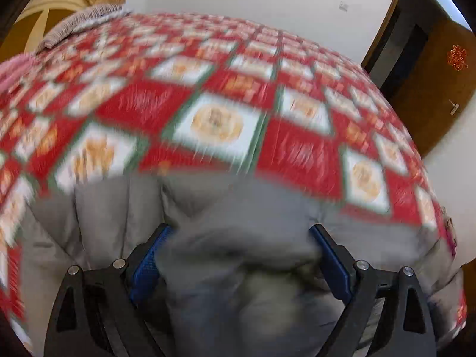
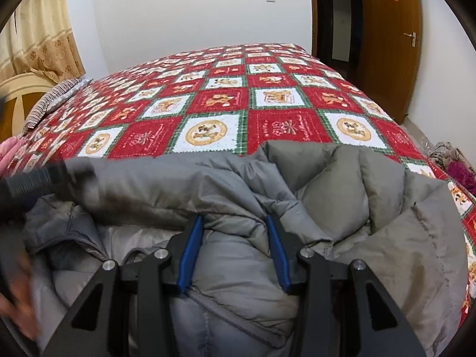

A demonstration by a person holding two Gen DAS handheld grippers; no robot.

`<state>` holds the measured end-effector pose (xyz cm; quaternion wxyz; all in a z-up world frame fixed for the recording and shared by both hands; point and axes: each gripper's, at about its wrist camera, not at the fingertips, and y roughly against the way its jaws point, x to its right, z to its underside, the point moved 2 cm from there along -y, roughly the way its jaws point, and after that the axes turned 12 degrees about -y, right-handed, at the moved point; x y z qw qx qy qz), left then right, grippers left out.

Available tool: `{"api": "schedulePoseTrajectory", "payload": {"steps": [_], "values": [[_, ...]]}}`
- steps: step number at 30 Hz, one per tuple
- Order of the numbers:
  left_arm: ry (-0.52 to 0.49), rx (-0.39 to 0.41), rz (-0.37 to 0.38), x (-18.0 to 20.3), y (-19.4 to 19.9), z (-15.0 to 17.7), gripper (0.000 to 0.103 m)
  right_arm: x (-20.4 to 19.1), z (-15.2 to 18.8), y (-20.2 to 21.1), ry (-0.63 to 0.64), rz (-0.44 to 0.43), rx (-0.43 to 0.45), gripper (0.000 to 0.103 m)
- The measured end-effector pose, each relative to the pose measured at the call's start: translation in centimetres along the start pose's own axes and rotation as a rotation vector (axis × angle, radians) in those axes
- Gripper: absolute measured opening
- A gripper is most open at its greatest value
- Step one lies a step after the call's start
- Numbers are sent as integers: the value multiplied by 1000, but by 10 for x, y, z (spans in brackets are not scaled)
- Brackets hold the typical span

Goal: Fold large clothes
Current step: 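Hold the hem with both grippers and fold it up toward the collar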

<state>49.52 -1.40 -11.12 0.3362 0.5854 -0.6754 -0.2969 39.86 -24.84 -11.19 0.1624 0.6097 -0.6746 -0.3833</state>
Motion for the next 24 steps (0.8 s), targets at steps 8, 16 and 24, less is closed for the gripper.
{"api": "schedulePoseTrajectory", "payload": {"steps": [8,16,24], "values": [[-144,48,-137,20,-1,11,92,-1,-1,8,-8,-17,-3,49],[-161,56,-156,21,-4,13,92,-17,-51,36,-104,-117,35,54],[-162,56,-152,23,-4,13,92,-28,-11,-28,78,11,-100,53]]}}
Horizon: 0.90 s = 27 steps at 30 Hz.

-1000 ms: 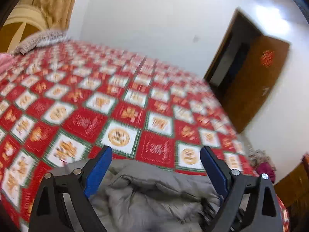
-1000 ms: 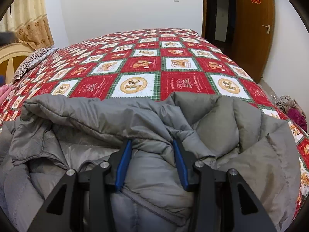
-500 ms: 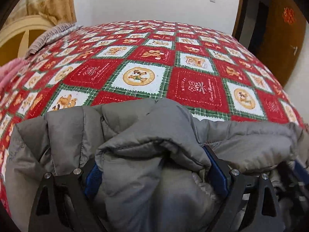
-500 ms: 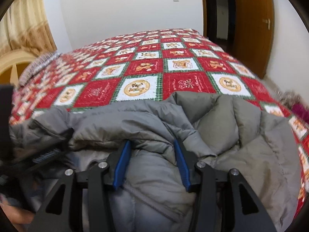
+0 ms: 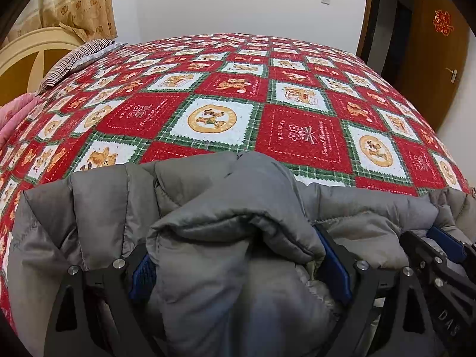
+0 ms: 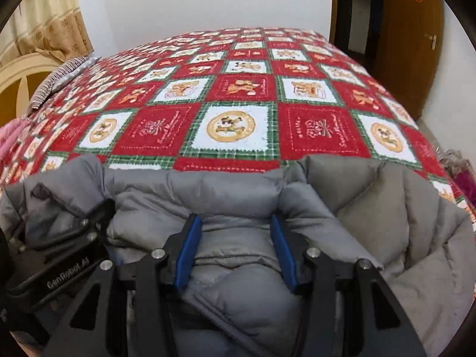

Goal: Fold large clothes
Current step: 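Hold the hem with both grippers and fold it up toward the collar, then open both grippers and lift them away from the folded jacket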

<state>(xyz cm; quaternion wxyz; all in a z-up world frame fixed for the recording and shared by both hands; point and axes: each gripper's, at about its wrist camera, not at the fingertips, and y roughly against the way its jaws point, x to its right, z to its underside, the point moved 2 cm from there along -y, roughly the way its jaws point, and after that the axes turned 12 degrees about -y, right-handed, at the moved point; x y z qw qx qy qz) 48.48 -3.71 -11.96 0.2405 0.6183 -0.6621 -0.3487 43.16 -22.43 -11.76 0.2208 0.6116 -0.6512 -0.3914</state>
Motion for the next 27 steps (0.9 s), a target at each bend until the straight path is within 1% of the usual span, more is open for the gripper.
{"api": "schedulePoseTrajectory", "payload": {"steps": [3,12,17,27], "values": [[0,-1,-1,0,0,0,92,-5,1,-2,27,34,3,53],[-6,-3,-6,0,-1,0,92,-6,1,-4,18,23,5,53],[-7,-3,-8,1,-2,0,92,1,-4,-3,0,0,6,53],[-7,-3,-7,0,-2,0,92,1,-2,-4,15,16,15,53]]}}
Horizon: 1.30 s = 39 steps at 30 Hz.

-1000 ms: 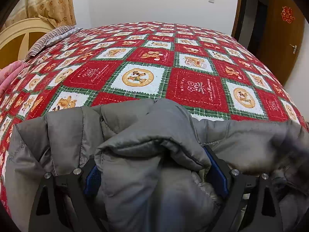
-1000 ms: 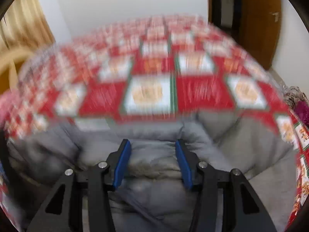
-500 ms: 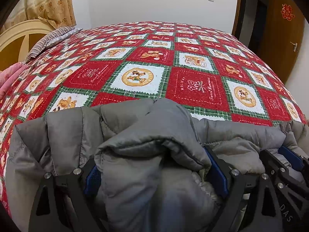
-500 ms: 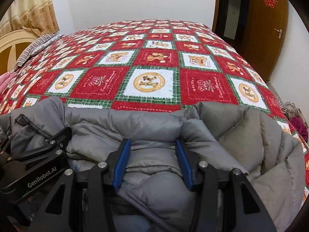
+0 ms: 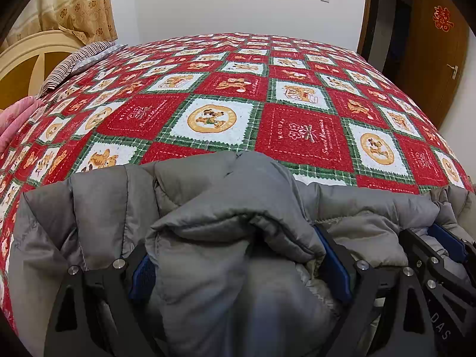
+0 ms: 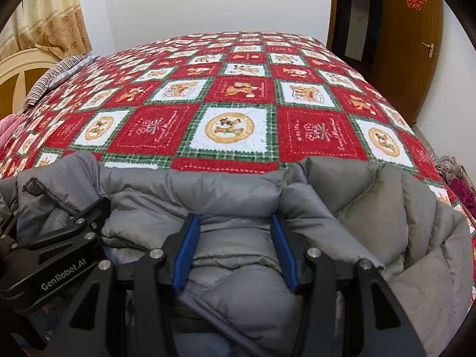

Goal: Fold large clothes
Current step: 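Open both grippers and lift them away from the folded jacket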

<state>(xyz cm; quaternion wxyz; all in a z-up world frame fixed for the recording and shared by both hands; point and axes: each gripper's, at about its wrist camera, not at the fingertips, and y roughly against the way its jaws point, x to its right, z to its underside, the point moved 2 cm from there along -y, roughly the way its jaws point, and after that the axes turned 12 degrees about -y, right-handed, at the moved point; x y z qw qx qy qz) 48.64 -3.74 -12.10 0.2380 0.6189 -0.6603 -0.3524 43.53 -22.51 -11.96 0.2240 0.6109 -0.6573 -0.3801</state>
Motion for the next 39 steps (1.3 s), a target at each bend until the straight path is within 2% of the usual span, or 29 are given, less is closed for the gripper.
{"api": "schedulePoseTrajectory", "payload": {"steps": [7,9,14,17,19,20,22,26,30,34,37,39], "values": [[7,0,13,-1,0,0,92,-4,0,4,16,25,31,53],[16,3,39,-2,3,0,92,-3,0,21,-2,21,81,52],[19,15,206,-13,42,12,92,4,3,113,-66,-76,265,54],[44,70,368,-32,103,29,92,19,18,183,-93,-119,317,54],[31,124,429,-45,145,43,92,34,35,224,-110,-143,337,56],[15,160,458,-56,174,57,92,42,47,246,-121,-151,346,60],[-31,200,470,-73,217,86,92,63,75,296,-139,-160,365,67],[-112,207,427,-106,272,156,92,96,129,369,-149,-122,408,70],[-146,141,382,-132,299,225,92,139,187,441,-173,-44,444,70],[-102,149,372,-157,326,282,92,173,230,518,-192,56,550,70],[-46,147,431,-167,332,303,92,185,251,572,-200,94,634,76],[-19,126,438,-169,331,310,92,188,259,595,-205,94,676,81]]}}
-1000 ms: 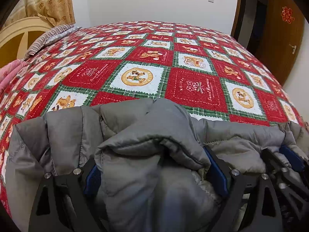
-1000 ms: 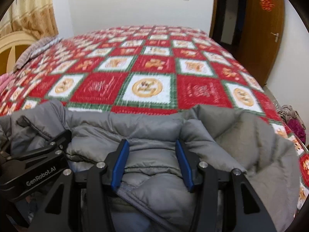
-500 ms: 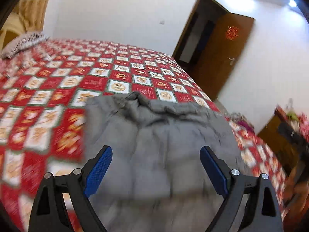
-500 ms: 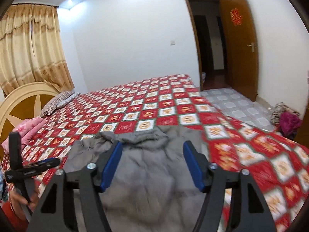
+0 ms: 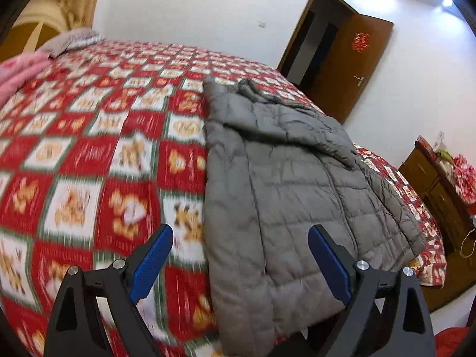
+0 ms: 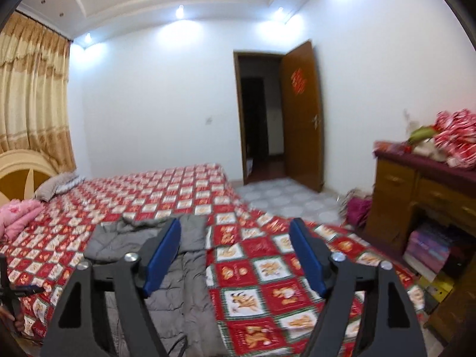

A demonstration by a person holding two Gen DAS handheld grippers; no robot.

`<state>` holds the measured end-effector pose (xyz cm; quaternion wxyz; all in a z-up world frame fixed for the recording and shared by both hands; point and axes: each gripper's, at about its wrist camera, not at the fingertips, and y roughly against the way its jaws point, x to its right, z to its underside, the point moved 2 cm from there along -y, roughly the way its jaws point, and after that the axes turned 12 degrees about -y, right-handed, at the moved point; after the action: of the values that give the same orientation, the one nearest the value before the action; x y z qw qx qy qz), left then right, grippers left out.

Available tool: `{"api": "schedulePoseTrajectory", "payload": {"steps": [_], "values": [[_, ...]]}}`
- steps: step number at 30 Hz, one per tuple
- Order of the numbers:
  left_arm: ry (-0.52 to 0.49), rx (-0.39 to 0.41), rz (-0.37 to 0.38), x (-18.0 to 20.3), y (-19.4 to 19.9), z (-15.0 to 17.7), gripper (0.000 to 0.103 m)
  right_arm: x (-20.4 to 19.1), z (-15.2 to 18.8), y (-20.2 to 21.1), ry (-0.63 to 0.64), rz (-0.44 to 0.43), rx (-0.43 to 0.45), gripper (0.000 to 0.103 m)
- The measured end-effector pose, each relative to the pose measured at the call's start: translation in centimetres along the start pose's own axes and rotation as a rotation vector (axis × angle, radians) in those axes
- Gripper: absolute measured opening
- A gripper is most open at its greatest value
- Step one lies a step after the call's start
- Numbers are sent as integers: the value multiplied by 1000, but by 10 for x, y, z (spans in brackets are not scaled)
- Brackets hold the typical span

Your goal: Fold large clothes

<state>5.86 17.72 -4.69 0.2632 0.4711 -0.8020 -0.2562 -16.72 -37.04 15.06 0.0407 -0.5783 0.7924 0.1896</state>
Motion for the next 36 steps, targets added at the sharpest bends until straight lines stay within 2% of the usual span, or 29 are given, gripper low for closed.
{"api": "schedulePoseTrajectory", "payload": {"steps": [5,10,11,13,14,16,19,22,25,28,32,36], "values": [[8,-10,7,5,1,13,92,1,-9,31,-55,-65,42,81],[-36,-21,10,15,1,19,92,-9,2,32,-33,-120,24,81],[-41,-24,9,16,-1,19,92,-14,5,21,-30,-135,4,80],[-44,-36,9,16,-7,17,92,-25,13,-1,-36,-183,-54,68],[-43,-43,8,15,-11,13,92,-36,18,-21,-41,-225,-103,61],[-46,-47,-4,16,-18,3,92,-61,29,-59,-43,-287,-183,60],[-70,-21,-35,17,-29,-25,92,-122,49,-142,-19,-345,-310,60],[-59,-3,-103,11,-55,-55,92,-175,73,-221,-6,-345,-401,59],[-2,13,-135,-5,-95,-81,92,-227,106,-313,-22,-319,-504,49],[78,-6,-124,-23,-137,-90,92,-274,135,-390,5,-282,-550,43],[110,-20,-148,-39,-173,-78,92,-299,153,-465,-35,-259,-593,42],[94,38,-144,-37,-174,-71,92,-328,170,-522,-28,-235,-598,42]]}}
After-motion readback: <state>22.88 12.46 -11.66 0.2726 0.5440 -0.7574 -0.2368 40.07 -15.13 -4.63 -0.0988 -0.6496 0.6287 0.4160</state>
